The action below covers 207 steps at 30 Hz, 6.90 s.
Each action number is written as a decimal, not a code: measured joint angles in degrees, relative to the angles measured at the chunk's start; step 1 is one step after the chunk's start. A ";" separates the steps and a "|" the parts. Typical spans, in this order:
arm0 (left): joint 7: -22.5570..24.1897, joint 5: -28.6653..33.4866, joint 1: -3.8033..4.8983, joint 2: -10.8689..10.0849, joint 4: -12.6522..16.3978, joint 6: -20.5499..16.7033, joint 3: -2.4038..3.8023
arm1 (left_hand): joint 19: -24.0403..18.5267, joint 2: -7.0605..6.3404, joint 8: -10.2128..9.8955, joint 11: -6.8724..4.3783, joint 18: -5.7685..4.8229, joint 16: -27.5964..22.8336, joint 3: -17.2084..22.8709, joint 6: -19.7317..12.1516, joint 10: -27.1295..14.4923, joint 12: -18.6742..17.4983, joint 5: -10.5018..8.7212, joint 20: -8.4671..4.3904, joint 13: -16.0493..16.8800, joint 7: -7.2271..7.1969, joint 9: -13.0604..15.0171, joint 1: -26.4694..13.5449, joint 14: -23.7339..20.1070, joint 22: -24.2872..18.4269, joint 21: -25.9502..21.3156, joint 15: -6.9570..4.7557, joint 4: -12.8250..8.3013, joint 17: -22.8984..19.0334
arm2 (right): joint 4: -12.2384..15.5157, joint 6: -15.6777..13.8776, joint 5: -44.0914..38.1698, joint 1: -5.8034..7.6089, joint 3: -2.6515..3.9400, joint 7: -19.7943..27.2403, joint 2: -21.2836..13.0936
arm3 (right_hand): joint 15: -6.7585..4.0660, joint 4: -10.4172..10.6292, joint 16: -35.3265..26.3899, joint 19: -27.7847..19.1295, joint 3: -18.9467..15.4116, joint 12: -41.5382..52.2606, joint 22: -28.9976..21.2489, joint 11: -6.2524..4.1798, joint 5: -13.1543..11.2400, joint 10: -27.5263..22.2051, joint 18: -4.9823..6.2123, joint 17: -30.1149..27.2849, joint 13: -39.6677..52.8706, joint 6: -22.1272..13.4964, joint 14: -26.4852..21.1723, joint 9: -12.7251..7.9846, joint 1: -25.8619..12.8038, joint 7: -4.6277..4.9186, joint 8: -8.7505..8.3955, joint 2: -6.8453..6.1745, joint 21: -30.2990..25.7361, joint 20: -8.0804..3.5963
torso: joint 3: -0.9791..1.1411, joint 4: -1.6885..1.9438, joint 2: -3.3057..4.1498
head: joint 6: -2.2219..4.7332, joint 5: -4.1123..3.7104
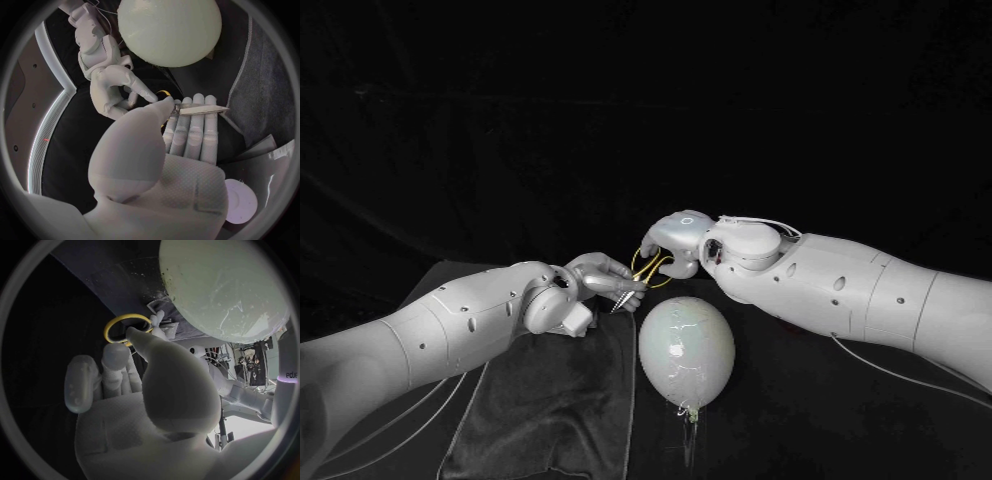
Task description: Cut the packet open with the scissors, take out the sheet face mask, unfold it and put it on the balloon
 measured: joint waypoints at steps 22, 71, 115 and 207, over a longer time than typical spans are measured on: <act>1.86 -0.87 -0.08 0.10 0.32 0.30 -0.07 | -0.61 0.29 -0.21 -0.01 -0.39 0.00 -0.07 0.12 0.00 -0.18 -0.02 -0.21 0.00 0.15 0.00 -0.29 0.08 0.48 0.67 0.11 -0.07 0.07 | -1.99 2.48 -1.48 -1.15 -0.50 -0.04 1.46 | 1.41 0.14 5.63 1.89 4.76 0.95 -0.01 0.75 -0.49 7.34 -1.28 5.74 0.00 5.00 1.36 0.80 -1.08 0.87 2.01 0.57 2.06 0.83 | 0.04 -0.06 0.01 | 0.02 0.37; -2.65 -2.33 4.60 -3.76 7.68 2.17 -0.42 | -1.24 0.13 -0.34 -0.51 -0.45 0.00 -0.38 0.09 0.51 -0.11 -0.12 0.01 0.01 0.04 0.01 -0.77 0.39 1.03 1.55 0.00 -0.39 0.26 | -2.08 1.75 -1.86 -1.05 -0.44 -0.06 1.33 | -2.34 2.20 17.99 4.51 -2.10 23.17 0.00 2.88 -1.79 17.20 -3.10 19.47 15.97 12.12 1.52 8.39 -4.27 -2.10 10.23 4.49 10.21 -1.50 | -0.04 0.01 -0.01 | 0.35 0.16; -3.73 -3.60 6.36 -4.87 11.25 -1.08 -0.49 | -2.70 0.15 -0.33 -0.51 0.02 -0.85 -0.54 -0.04 0.51 -0.12 0.00 0.07 -0.04 0.41 0.40 -0.76 0.01 1.47 2.07 0.29 -0.55 0.35 | -1.63 5.92 8.03 -0.95 -0.50 -1.87 0.54 | -1.57 8.48 17.12 4.48 6.70 23.92 -0.02 6.44 -1.99 10.75 -3.10 15.70 25.64 6.78 1.53 10.19 -6.62 -0.85 10.01 11.04 8.20 -1.03 | 0.03 -0.25 -0.02 | 0.36 0.28; -15.23 -30.23 1.24 -18.27 10.40 -22.56 -1.79 | 6.95 -11.32 14.88 0.17 0.46 47.29 -36.58 -20.21 -23.62 35.71 0.39 -1.68 19.29 0.70 9.60 -13.87 -4.55 10.64 21.54 -0.43 12.44 27.34 | 23.20 -28.27 52.35 -1.74 -0.75 6.19 -26.68 | -1.46 8.10 17.64 4.36 6.96 28.94 -0.01 6.25 -2.15 10.94 -3.10 16.00 24.50 5.80 1.73 13.61 -6.84 -0.69 11.98 10.43 8.08 -1.15 | 0.18 -0.02 -0.18 | -3.32 13.30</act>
